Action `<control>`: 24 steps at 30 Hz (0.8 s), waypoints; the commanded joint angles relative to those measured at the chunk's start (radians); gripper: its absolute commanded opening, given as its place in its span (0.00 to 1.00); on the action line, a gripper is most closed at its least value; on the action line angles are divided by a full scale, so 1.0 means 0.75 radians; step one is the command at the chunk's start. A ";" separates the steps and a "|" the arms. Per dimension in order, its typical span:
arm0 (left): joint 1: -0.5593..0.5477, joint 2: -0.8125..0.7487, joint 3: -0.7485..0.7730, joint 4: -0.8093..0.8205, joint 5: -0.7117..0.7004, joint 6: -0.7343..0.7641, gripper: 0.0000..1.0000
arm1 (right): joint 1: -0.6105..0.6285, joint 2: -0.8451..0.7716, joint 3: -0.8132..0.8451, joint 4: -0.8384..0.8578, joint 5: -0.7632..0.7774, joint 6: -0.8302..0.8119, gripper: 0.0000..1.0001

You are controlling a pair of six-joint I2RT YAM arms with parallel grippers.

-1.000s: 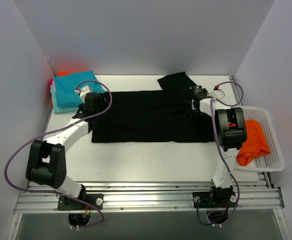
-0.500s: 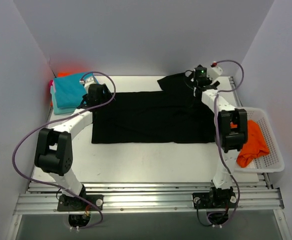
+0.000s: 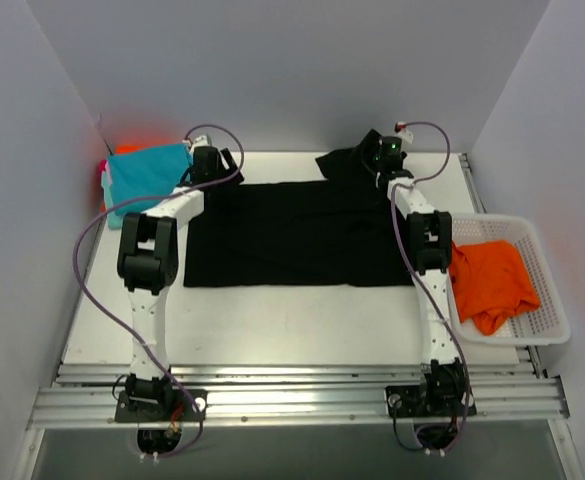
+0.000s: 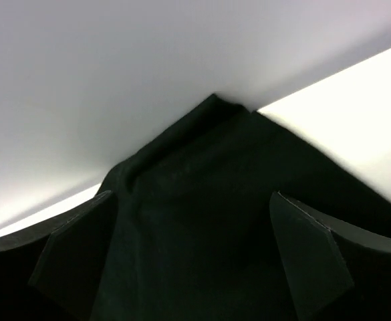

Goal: Fold and stack the t-shirts
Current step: Fold the tshirt

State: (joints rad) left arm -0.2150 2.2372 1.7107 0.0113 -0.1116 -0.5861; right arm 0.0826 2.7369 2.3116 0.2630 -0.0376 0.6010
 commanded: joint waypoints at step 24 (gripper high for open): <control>0.039 -0.293 -0.573 0.059 -0.115 -0.120 0.81 | 0.019 -0.679 -1.274 0.437 -0.028 0.023 0.90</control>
State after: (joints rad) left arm -0.1783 2.1006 1.3521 0.0971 -0.1501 -0.6415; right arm 0.0803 2.2963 1.4487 0.6777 -0.0849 0.6273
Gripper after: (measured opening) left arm 0.813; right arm 0.899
